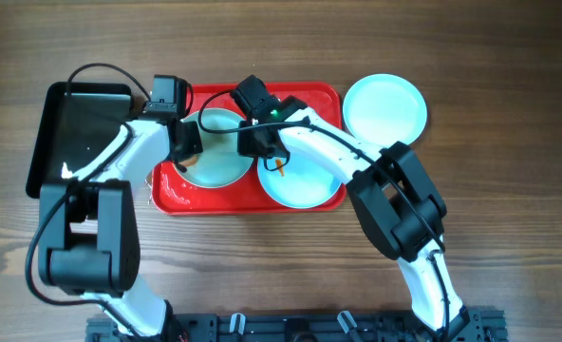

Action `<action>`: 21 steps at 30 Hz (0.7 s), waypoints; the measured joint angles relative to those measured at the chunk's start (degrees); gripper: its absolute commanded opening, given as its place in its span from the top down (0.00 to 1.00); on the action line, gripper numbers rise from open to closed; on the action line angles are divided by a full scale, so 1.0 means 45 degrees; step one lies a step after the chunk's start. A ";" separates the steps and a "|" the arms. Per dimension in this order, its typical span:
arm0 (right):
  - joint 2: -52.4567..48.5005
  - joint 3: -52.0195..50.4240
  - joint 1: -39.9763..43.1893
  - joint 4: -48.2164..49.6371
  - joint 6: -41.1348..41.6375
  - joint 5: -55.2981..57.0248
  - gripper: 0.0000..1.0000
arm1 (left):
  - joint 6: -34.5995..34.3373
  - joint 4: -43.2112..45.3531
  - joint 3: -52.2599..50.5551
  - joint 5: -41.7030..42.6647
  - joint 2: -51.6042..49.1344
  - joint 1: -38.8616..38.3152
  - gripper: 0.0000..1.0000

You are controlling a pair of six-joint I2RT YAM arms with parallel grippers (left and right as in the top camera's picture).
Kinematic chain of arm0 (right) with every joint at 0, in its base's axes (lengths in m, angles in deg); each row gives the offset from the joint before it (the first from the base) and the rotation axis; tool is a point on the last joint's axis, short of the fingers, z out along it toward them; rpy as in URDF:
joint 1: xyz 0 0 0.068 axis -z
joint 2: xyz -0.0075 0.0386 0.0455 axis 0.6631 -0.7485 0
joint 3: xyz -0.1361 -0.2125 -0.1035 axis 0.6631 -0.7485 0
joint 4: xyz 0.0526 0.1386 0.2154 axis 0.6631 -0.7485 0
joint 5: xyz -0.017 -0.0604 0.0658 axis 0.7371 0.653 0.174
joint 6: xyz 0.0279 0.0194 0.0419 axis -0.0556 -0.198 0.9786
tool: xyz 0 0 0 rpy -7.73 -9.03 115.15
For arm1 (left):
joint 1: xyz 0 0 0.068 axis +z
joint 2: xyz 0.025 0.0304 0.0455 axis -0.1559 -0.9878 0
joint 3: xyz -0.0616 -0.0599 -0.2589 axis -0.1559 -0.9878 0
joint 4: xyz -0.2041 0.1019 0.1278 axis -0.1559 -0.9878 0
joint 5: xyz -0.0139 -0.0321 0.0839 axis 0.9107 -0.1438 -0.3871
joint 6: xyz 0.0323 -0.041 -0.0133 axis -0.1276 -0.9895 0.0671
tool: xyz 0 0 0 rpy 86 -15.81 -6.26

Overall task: Clean dirty plates on tray and stack at the side
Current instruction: 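Scrub the left plate with the sponge in the left gripper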

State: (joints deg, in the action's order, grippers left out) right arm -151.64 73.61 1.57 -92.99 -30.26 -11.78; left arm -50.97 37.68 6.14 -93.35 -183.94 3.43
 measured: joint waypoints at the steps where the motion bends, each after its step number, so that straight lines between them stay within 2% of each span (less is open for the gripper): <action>1: 0.0000 0.0000 0.0000 -0.0010 0.0000 0.0000 0.96 | 0.0044 0.0083 0.0000 0.0253 0.0194 -0.0024 0.63; 3: 0.0000 0.0000 0.0010 -0.0015 0.0000 0.0000 0.96 | 0.0083 0.0146 0.0000 0.0733 0.0486 -0.0083 0.62; 5: 0.0000 0.0000 0.0010 -0.0015 0.0000 0.0000 0.96 | 0.0087 0.0136 0.0000 0.1122 0.0525 -0.0092 0.53; 7: 0.0000 0.0000 0.0010 -0.0015 0.0000 0.0000 0.96 | 0.0068 0.0141 0.0000 0.1647 0.0525 -0.0092 0.53; 8: 0.0000 0.0000 0.0010 -0.0015 0.0000 0.0000 0.96 | 0.0112 0.0136 0.0000 0.1948 0.0525 -0.0092 0.56; 9: 0.0000 0.0000 0.0010 -0.0019 0.0000 0.0000 0.96 | 0.0117 0.0141 0.0000 0.2147 0.0525 -0.0092 0.69; 10: 0.0000 0.0000 0.0010 -0.0015 0.0000 0.0000 0.96 | 0.0131 0.0146 0.0000 0.2288 0.0525 -0.0087 0.77; 11: 0.0000 0.0000 0.0010 -0.0015 0.0000 0.0000 0.96 | 0.0126 0.0155 0.0000 0.2385 0.0520 -0.0087 0.76; 12: 0.0000 0.0000 0.0010 -0.0015 -0.0005 0.0000 0.96 | 0.0199 0.0155 0.0000 0.2429 0.0520 -0.0092 0.69; 13: 0.0000 0.0000 0.0010 -0.0015 0.0000 0.0000 0.96 | 0.0151 0.0160 0.0000 0.2467 0.0495 -0.0092 0.67; 16: 0.0000 0.0000 0.0010 -0.0019 0.0000 0.0000 0.96 | 0.0180 0.0151 0.0000 0.2302 0.0194 -0.0092 0.66; 17: 0.0000 0.0000 0.0010 -0.0024 0.0000 0.0000 0.96 | 0.0189 0.0146 0.0000 0.2166 0.0170 -0.0087 0.71; 18: 0.0000 0.0000 0.0010 -0.0029 0.0000 0.0000 0.96 | 0.0189 0.0146 0.0000 0.2025 0.0170 -0.0092 0.87; 19: 0.0000 0.0000 0.0010 -0.0029 -0.0005 0.0000 0.96 | 0.0214 0.0141 0.0000 0.1846 0.0160 -0.0092 0.96; 21: 0.0000 0.0000 0.0010 -0.0024 -0.0005 0.0000 0.96 | 0.0243 0.0146 0.0000 0.1642 0.0146 -0.0087 0.96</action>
State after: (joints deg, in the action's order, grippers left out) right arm -151.64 73.61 1.62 -93.10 -30.28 -11.78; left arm -49.88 38.33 6.14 -85.97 -183.29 3.04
